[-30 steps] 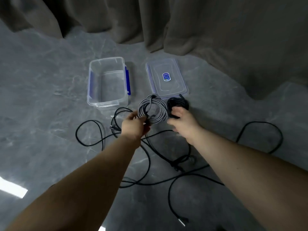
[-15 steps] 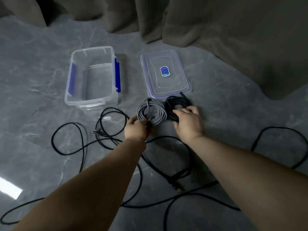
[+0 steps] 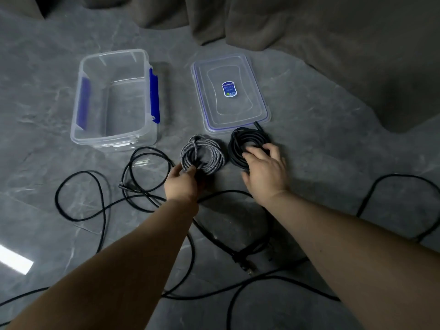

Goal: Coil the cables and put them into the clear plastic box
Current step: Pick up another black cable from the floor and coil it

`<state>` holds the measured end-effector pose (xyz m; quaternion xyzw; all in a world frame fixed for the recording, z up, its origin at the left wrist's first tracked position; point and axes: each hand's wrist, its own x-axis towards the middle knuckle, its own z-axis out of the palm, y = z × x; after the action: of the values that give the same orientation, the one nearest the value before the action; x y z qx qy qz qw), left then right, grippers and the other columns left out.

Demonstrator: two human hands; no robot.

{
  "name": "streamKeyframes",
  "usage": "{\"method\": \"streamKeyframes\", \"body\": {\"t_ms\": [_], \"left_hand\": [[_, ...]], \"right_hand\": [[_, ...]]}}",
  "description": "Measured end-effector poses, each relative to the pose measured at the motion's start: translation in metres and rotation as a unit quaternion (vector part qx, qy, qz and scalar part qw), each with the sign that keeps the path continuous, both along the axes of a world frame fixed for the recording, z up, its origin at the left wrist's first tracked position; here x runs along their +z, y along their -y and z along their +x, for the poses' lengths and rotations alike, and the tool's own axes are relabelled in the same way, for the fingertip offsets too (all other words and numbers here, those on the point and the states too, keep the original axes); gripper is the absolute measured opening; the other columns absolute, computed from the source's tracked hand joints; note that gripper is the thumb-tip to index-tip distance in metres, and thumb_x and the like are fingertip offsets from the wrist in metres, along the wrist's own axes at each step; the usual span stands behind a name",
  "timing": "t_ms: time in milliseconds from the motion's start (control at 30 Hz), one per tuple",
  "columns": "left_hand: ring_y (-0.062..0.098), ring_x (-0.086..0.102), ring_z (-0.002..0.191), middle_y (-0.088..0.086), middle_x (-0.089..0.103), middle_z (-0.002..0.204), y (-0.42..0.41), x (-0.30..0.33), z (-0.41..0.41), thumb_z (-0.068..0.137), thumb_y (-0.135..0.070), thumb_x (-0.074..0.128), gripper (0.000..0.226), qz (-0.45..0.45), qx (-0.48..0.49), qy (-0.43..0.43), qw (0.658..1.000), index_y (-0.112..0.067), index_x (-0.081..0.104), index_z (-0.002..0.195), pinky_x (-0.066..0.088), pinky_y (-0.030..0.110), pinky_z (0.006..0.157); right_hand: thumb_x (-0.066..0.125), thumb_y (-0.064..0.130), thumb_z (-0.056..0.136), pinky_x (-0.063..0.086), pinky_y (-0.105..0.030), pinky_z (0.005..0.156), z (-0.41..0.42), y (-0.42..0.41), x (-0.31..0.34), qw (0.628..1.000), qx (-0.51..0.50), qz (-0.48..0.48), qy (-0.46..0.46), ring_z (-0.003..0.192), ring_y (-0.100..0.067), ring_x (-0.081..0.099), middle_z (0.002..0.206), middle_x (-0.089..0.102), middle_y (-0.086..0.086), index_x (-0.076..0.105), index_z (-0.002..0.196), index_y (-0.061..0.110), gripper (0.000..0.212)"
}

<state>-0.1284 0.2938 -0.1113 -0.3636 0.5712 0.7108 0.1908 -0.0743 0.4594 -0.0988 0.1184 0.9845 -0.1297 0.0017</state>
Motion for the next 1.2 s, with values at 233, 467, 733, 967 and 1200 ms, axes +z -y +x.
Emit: {"method": "streamKeyframes", "body": {"t_ms": [233,467,733,967,1200], "left_hand": [[0.027,0.071,0.095,0.008,0.072,0.110,0.001,-0.008,-0.003,0.093,-0.019,0.062,0.042,-0.049,-0.082,-0.015,0.995,-0.017,0.055,0.135,0.057,0.046,0.089],[0.027,0.072,0.086,0.007,0.073,0.097,0.011,-0.002,-0.003,0.088,-0.035,0.068,0.042,-0.091,-0.107,-0.027,0.990,-0.027,0.056,0.127,0.058,0.037,0.077],[0.020,0.069,0.084,-0.002,0.064,0.080,0.075,0.030,0.025,0.096,-0.019,0.058,0.040,-0.169,-0.121,-0.089,0.974,-0.016,0.052,0.136,0.056,0.035,0.074],[0.013,0.064,0.096,-0.004,0.068,0.110,0.159,0.043,0.041,0.093,-0.028,0.062,0.035,-0.413,-0.323,-0.164,0.835,-0.028,0.062,0.128,0.045,0.022,0.079],[0.023,0.060,0.112,0.003,0.056,0.132,0.219,0.028,0.017,0.093,-0.031,0.061,0.043,-0.458,-0.402,-0.179,0.772,-0.027,0.055,0.136,0.046,0.028,0.093]], "right_hand": [[0.061,0.014,0.086,0.037,-0.044,0.092,-0.001,0.002,-0.003,0.999,-0.022,0.019,0.014,0.133,-0.029,0.035,0.135,0.055,0.009,0.064,0.118,0.022,0.033],[0.075,0.024,0.070,0.042,-0.045,0.084,0.002,0.014,0.010,0.995,0.035,0.029,-0.088,0.115,-0.032,0.048,0.128,0.061,0.003,0.066,0.115,0.021,0.045],[0.069,0.024,0.084,0.050,-0.034,0.078,0.012,0.084,0.013,0.985,0.084,-0.151,0.017,0.092,-0.031,0.061,0.102,0.064,-0.008,0.070,0.103,0.014,0.021],[0.062,0.024,0.090,0.047,-0.026,0.080,0.010,0.132,0.025,0.972,0.047,-0.204,0.106,0.100,-0.022,0.063,0.109,0.069,-0.002,0.067,0.113,0.018,0.024],[0.053,0.020,0.094,0.041,-0.026,0.089,-0.032,0.186,0.015,0.969,0.080,-0.197,0.129,0.113,-0.025,0.055,0.127,0.057,-0.006,0.051,0.135,0.023,0.042]]}}
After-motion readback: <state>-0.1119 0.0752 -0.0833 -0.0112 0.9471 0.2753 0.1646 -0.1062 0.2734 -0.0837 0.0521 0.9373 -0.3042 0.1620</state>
